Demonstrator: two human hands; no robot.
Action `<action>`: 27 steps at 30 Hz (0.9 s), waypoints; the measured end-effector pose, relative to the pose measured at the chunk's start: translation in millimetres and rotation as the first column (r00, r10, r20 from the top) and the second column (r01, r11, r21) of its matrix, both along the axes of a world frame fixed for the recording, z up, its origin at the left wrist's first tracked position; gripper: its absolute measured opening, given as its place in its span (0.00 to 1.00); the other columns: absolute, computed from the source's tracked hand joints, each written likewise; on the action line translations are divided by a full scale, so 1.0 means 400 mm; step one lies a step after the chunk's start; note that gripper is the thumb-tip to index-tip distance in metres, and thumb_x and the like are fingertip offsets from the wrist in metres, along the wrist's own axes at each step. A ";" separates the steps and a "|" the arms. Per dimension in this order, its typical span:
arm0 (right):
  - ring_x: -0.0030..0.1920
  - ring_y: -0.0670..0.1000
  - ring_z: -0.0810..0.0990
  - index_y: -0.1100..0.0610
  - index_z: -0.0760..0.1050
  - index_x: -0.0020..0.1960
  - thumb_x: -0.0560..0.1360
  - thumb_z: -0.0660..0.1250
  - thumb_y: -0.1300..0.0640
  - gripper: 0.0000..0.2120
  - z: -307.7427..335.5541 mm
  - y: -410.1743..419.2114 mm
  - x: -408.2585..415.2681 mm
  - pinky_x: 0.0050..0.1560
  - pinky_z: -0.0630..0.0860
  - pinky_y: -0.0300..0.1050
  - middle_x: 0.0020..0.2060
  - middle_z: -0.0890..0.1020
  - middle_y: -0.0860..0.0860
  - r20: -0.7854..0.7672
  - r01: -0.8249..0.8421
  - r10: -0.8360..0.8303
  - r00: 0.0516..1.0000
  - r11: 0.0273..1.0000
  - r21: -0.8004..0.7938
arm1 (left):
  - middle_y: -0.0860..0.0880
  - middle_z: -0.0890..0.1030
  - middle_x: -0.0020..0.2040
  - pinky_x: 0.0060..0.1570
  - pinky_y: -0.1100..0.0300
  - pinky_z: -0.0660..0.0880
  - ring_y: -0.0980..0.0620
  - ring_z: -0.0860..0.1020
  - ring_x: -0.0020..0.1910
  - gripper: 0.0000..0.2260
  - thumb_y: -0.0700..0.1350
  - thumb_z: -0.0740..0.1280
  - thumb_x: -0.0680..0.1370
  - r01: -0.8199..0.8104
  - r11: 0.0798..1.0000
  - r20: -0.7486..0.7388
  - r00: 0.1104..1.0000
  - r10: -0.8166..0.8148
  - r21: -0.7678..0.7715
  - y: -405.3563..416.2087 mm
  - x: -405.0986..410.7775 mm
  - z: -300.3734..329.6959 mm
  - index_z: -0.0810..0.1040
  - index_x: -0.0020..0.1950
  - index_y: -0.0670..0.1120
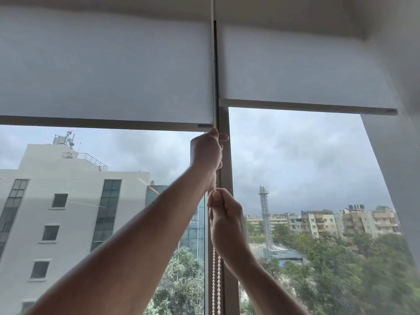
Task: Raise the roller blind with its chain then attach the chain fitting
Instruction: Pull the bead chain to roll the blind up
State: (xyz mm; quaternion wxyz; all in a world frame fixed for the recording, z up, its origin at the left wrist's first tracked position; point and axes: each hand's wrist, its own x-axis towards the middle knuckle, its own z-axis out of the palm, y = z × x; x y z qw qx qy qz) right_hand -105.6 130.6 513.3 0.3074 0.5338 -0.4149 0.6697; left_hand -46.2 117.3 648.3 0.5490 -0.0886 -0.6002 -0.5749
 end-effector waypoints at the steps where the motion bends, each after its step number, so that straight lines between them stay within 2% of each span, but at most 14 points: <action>1: 0.27 0.42 0.62 0.51 0.67 0.36 0.83 0.56 0.55 0.17 -0.009 0.001 -0.005 0.27 0.59 0.37 0.26 0.68 0.43 -0.013 0.013 -0.012 1.000 1.000 0.012 | 0.53 0.69 0.26 0.23 0.64 0.60 0.55 0.65 0.23 0.19 0.49 0.60 0.83 -0.073 0.997 -0.010 0.997 0.073 -0.021 0.000 -0.006 -0.009 0.80 0.36 0.46; 3: 0.27 0.43 0.63 0.49 0.68 0.35 0.84 0.56 0.58 0.18 -0.026 0.007 -0.028 0.28 0.60 0.39 0.25 0.68 0.43 -0.050 0.028 -0.024 0.998 0.997 0.067 | 0.56 0.71 0.25 0.29 0.60 0.62 0.53 0.68 0.27 0.19 0.48 0.61 0.83 -0.205 0.976 -0.061 0.978 0.201 -0.070 0.001 -0.013 -0.038 0.80 0.33 0.48; 5: 0.26 0.44 0.64 0.49 0.71 0.36 0.83 0.58 0.56 0.17 -0.035 0.019 -0.055 0.27 0.61 0.41 0.25 0.68 0.44 -0.058 -0.022 0.034 0.998 0.979 0.202 | 0.58 0.74 0.26 0.32 0.59 0.66 0.53 0.72 0.29 0.20 0.48 0.61 0.83 -0.328 0.940 -0.122 0.941 0.316 -0.096 -0.006 -0.016 -0.067 0.80 0.32 0.50; 7: 0.23 0.46 0.67 0.48 0.76 0.37 0.81 0.57 0.49 0.16 -0.024 0.039 -0.076 0.24 0.65 0.41 0.25 0.71 0.48 0.014 -0.163 0.167 0.986 0.935 0.314 | 0.58 0.77 0.28 0.33 0.63 0.70 0.61 0.75 0.29 0.20 0.47 0.61 0.83 -0.403 0.907 -0.180 0.908 0.379 -0.120 -0.019 -0.023 -0.095 0.79 0.31 0.51; 9: 0.24 0.50 0.75 0.49 0.78 0.43 0.82 0.54 0.40 0.20 0.015 0.060 -0.086 0.25 0.75 0.43 0.29 0.77 0.56 0.100 -0.260 0.240 0.966 0.914 0.310 | 0.60 0.78 0.28 0.35 0.70 0.72 0.68 0.76 0.30 0.20 0.46 0.61 0.83 -0.421 0.899 -0.219 0.895 0.389 -0.123 -0.025 -0.033 -0.124 0.79 0.31 0.52; 11: 0.32 0.52 0.82 0.56 0.79 0.52 0.80 0.50 0.37 0.27 0.073 0.076 -0.085 0.31 0.80 0.45 0.37 0.81 0.62 0.206 -0.320 0.271 0.940 0.910 0.263 | 0.56 0.80 0.28 0.36 0.59 0.80 0.63 0.80 0.30 0.19 0.47 0.61 0.83 -0.375 0.921 -0.196 0.916 0.350 -0.105 -0.019 -0.043 -0.149 0.79 0.32 0.50; 12: 0.35 0.52 0.83 0.55 0.80 0.54 0.80 0.50 0.37 0.28 0.106 0.082 -0.080 0.33 0.80 0.44 0.40 0.83 0.61 0.238 -0.328 0.273 0.932 0.914 0.238 | 0.54 0.81 0.29 0.33 0.55 0.81 0.59 0.81 0.29 0.19 0.48 0.61 0.82 -0.340 0.935 -0.186 0.930 0.318 -0.101 -0.013 -0.046 -0.162 0.80 0.33 0.50; 15: 0.37 0.48 0.84 0.54 0.80 0.53 0.83 0.52 0.39 0.24 0.201 0.099 -0.044 0.35 0.79 0.42 0.36 0.85 0.52 0.282 -0.399 0.351 0.893 0.907 0.136 | 0.52 0.84 0.32 0.31 0.59 0.76 0.57 0.81 0.32 0.19 0.44 0.61 0.83 -0.364 0.919 -0.230 0.917 0.325 -0.151 -0.008 -0.055 -0.203 0.79 0.33 0.48; 17: 0.33 0.49 0.83 0.59 0.78 0.54 0.84 0.54 0.44 0.21 0.267 0.108 -0.010 0.32 0.79 0.43 0.33 0.83 0.52 0.305 -0.480 0.437 0.846 0.874 0.079 | 0.47 0.83 0.34 0.30 0.57 0.70 0.51 0.78 0.31 0.17 0.43 0.61 0.83 -0.385 0.905 -0.248 0.908 0.337 -0.180 -0.008 -0.061 -0.239 0.81 0.35 0.46; 18: 0.30 0.49 0.81 0.60 0.76 0.54 0.85 0.54 0.46 0.20 0.296 0.109 0.005 0.29 0.78 0.43 0.33 0.81 0.53 0.326 -0.499 0.451 0.831 0.863 0.078 | 0.46 0.82 0.32 0.29 0.57 0.66 0.52 0.74 0.29 0.17 0.43 0.61 0.83 -0.391 0.902 -0.244 0.907 0.344 -0.183 -0.008 -0.064 -0.258 0.81 0.36 0.45; 20: 0.24 0.47 0.72 0.61 0.74 0.54 0.86 0.53 0.50 0.18 0.337 0.104 0.029 0.23 0.68 0.39 0.31 0.75 0.52 0.371 -0.506 0.443 0.816 0.858 0.090 | 0.51 0.74 0.24 0.27 0.60 0.61 0.58 0.67 0.24 0.17 0.44 0.61 0.83 -0.397 0.900 -0.239 0.905 0.352 -0.180 -0.009 -0.068 -0.287 0.80 0.36 0.46; 23: 0.20 0.44 0.60 0.58 0.75 0.47 0.83 0.50 0.64 0.15 0.354 0.078 0.044 0.19 0.55 0.37 0.28 0.67 0.49 0.361 -0.418 0.369 0.856 0.906 0.063 | 0.55 0.67 0.20 0.23 0.64 0.56 0.58 0.62 0.21 0.17 0.43 0.61 0.83 -0.366 0.909 -0.262 0.914 0.310 -0.201 -0.013 -0.066 -0.308 0.79 0.35 0.48; 25: 0.20 0.44 0.60 0.54 0.74 0.40 0.77 0.49 0.69 0.19 0.346 0.060 0.046 0.20 0.55 0.36 0.26 0.67 0.47 0.292 -0.280 0.259 0.921 0.960 0.032 | 0.54 0.66 0.20 0.22 0.67 0.55 0.58 0.61 0.20 0.18 0.43 0.62 0.83 -0.349 0.913 -0.265 0.920 0.290 -0.211 -0.026 -0.067 -0.310 0.78 0.34 0.49; 27: 0.22 0.45 0.62 0.49 0.74 0.34 0.75 0.51 0.68 0.20 0.331 0.044 0.041 0.23 0.57 0.38 0.25 0.69 0.46 0.224 -0.189 0.184 0.957 0.982 0.003 | 0.54 0.64 0.19 0.21 0.66 0.54 0.59 0.58 0.20 0.18 0.44 0.62 0.83 -0.315 0.917 -0.236 0.937 0.259 -0.245 -0.044 -0.069 -0.319 0.79 0.33 0.51</action>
